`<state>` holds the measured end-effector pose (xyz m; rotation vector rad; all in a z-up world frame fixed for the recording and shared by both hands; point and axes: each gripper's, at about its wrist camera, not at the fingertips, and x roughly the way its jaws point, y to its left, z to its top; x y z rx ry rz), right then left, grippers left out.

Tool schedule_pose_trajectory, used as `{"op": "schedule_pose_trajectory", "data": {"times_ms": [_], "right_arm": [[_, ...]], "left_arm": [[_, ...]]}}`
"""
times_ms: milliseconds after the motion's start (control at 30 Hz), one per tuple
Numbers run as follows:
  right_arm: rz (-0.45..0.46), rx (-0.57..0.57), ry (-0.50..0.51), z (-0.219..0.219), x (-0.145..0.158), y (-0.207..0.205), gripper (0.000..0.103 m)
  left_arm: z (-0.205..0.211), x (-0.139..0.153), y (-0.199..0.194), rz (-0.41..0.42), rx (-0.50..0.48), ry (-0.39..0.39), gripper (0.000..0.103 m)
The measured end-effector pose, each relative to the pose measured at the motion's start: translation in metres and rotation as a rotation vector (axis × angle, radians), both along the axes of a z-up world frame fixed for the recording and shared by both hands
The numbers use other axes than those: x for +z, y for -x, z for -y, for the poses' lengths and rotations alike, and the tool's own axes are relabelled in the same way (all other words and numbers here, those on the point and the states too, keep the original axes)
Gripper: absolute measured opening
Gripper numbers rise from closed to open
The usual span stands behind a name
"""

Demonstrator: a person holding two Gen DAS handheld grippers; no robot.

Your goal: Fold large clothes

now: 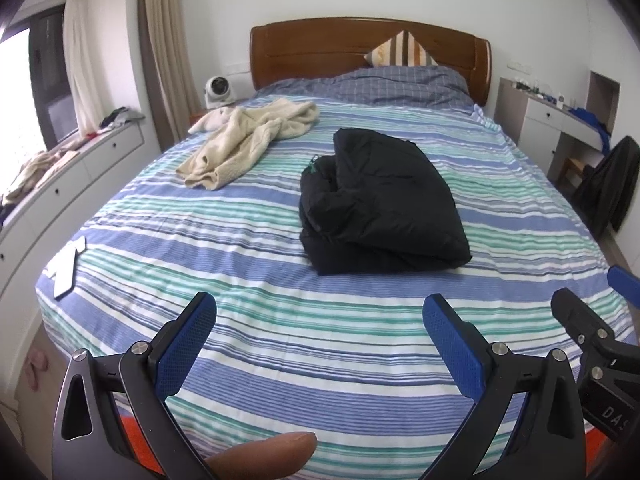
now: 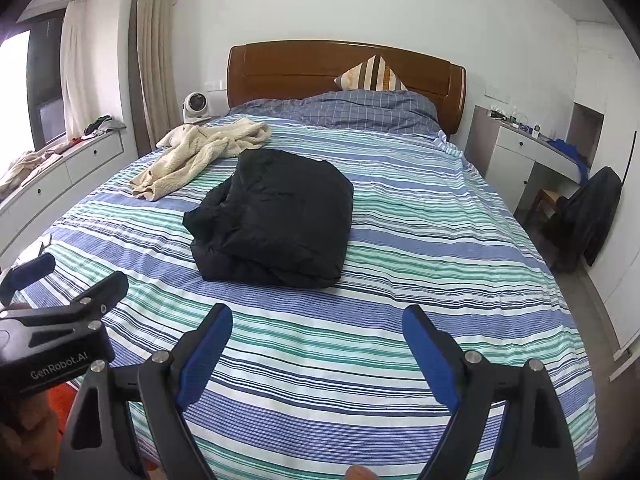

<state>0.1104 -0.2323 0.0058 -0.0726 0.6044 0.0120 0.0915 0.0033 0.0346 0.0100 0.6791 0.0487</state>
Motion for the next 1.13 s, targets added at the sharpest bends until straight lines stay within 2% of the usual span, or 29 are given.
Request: {"op": "schedule_pose_trajectory", "data": {"times_ms": [100,867,967,1133], "right_arm": [[0.005,-0.004,0.005,0.000,0.003,0.002,0.089],[0.005,-0.026,0.010,0.003,0.003,0.010,0.089],[0.000,-0.027,0.006,0.004,0.002,0.009,0.089],[-0.003,-0.030,0.000,0.006,0.000,0.008,0.089]], "left_arm": [[-0.002,0.002,0.002,0.002,-0.001,0.016,0.103],[0.011,0.007,0.008,0.021,-0.035,-0.012,0.103],[0.012,0.006,0.008,0.016,-0.055,0.007,0.103],[0.016,0.008,0.011,0.048,-0.049,-0.010,0.102]]}}
